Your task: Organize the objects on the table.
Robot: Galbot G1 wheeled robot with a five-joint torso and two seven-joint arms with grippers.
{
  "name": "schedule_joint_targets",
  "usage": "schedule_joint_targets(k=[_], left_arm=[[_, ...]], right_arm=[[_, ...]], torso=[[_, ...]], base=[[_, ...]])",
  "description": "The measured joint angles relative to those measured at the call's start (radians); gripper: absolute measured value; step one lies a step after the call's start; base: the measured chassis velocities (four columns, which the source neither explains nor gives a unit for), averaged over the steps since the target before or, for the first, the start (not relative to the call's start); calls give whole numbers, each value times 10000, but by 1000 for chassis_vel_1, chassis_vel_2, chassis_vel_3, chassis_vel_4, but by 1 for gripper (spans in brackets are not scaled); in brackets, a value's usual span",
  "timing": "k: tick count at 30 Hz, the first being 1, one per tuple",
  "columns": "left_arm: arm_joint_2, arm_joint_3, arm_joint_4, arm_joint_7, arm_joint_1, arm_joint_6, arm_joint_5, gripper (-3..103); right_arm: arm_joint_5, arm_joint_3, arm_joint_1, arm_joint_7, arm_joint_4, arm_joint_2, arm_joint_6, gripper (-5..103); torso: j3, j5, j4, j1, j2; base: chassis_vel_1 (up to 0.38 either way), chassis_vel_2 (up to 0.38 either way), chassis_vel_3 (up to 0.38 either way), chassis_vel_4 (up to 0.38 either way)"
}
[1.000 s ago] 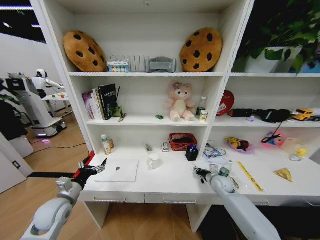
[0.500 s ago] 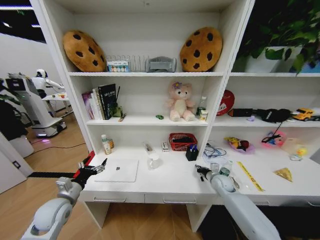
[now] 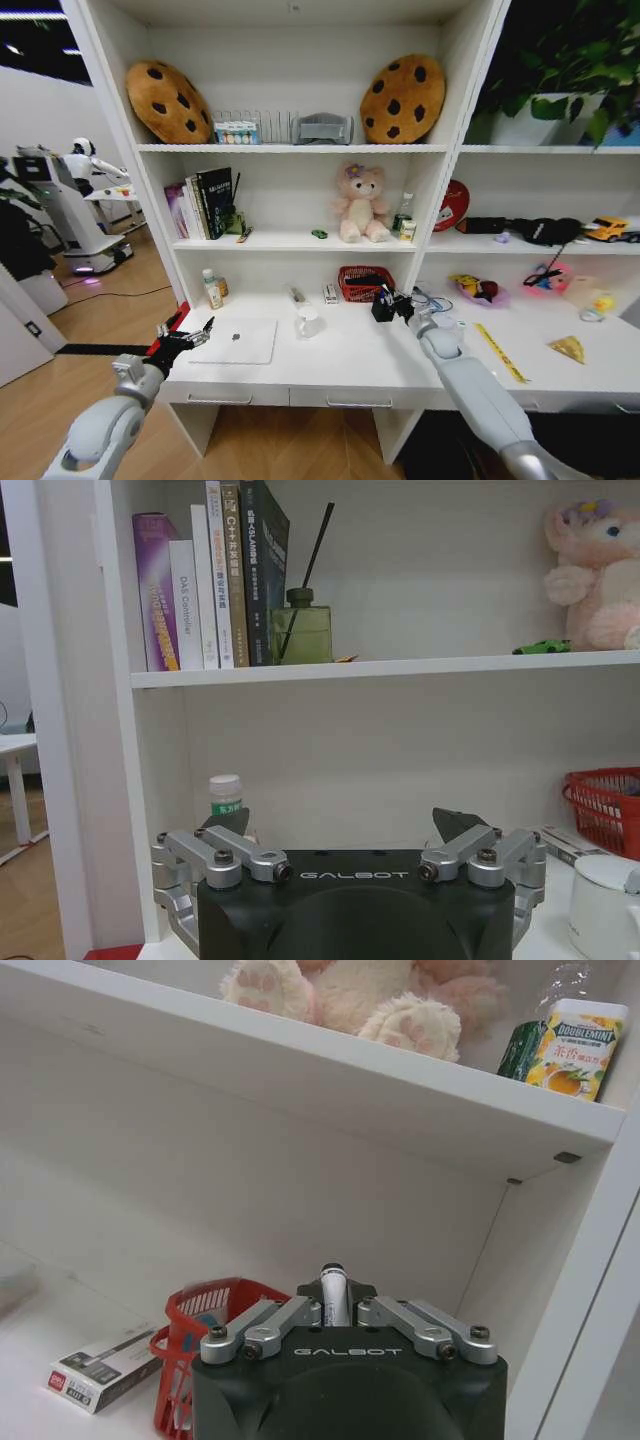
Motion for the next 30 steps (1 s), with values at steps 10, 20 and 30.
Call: schedule_joint_targets(k=[10, 20, 30], left_arm=[[0, 0, 0, 0, 0, 0, 0, 100], [0, 0, 0, 0, 0, 0, 0, 100], [0, 0, 0, 0, 0, 0, 0, 100]], right_arm=[[-67, -397, 1239, -835, -2022, 469, 924, 11], [134, -642, 1646, -923, -2429, 621, 1179, 11], [147, -772, 2205, -1031, -3264, 714, 1380, 11]], torso=[[0, 2, 0, 0, -1], [0, 1, 0, 0, -1], [0, 1, 0, 0, -1]], base=[[0, 0, 0, 0], [0, 0, 0, 0], [0, 0, 0, 0]])
